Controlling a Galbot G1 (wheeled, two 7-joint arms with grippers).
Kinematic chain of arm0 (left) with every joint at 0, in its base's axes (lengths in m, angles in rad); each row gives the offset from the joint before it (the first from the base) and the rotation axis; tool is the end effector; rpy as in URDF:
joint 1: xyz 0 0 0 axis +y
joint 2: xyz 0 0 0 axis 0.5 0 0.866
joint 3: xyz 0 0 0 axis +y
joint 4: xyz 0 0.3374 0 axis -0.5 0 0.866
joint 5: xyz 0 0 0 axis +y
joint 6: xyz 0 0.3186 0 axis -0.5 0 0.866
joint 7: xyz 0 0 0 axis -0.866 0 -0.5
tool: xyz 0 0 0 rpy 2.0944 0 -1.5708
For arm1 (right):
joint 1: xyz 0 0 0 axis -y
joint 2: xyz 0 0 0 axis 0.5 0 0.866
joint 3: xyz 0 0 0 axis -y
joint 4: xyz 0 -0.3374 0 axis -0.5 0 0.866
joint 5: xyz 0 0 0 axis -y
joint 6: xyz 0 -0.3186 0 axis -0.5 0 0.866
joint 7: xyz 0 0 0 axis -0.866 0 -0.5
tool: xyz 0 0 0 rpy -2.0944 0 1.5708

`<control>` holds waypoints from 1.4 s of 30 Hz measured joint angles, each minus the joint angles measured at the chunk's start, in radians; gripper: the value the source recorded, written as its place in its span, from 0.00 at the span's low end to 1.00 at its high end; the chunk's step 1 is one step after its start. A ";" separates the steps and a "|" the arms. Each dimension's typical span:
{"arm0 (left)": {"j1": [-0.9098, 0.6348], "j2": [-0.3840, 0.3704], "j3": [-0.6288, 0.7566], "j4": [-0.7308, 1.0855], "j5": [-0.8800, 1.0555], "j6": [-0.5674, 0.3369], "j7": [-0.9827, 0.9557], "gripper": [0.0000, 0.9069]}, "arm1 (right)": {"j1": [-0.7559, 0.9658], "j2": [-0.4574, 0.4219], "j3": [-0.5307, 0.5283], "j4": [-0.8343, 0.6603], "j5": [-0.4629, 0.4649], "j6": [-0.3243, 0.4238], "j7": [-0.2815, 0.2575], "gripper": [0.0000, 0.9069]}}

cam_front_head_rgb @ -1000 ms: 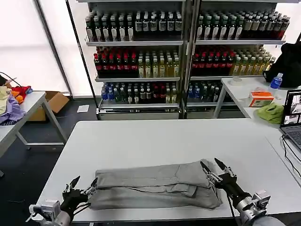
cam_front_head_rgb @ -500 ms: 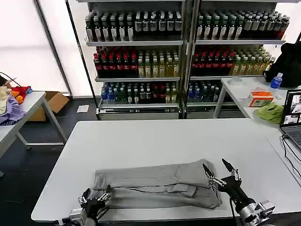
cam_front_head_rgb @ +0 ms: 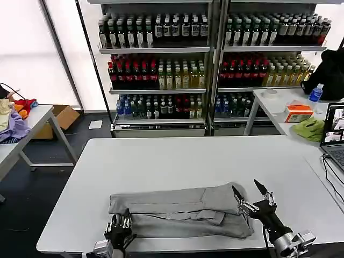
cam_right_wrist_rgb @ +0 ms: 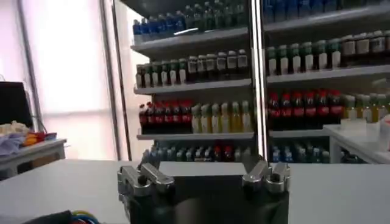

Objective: Fold and organize the clothes.

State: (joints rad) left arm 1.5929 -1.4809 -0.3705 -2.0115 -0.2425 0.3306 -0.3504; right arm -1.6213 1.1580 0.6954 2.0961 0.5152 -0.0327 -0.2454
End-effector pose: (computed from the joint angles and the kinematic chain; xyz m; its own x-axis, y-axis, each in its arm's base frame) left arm 0.1372 -0.0257 -0.3227 -0.8731 -0.1061 0.4758 -0.1650 0.9828 -0.0836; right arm 0.1499 -0.1144 -0.2682 -0.9506 -0.3078 0.0397 -0.3035 0.9487 0.0885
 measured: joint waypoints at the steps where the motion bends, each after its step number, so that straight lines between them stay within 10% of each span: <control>1: 0.000 0.000 -0.002 0.001 0.000 -0.006 0.004 0.01 | -0.001 -0.001 0.000 -0.001 0.002 0.001 -0.001 1.00; 15: 0.010 0.094 -0.206 -0.051 -0.086 -0.003 0.099 0.01 | 0.015 -0.028 -0.027 -0.003 0.043 -0.003 0.006 1.00; 28: 0.002 0.383 -0.567 -0.027 -0.236 0.037 0.320 0.01 | 0.002 -0.041 -0.035 0.007 0.052 -0.001 0.015 1.00; 42: -0.028 0.398 -0.295 -0.210 -0.379 0.089 0.291 0.01 | -0.028 -0.030 -0.008 0.013 0.045 -0.006 0.015 1.00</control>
State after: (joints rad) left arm 1.5651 -1.0834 -0.6652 -2.2216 -0.6215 0.4194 -0.0595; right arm -1.6495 1.1283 0.6869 2.1089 0.5601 -0.0386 -0.2307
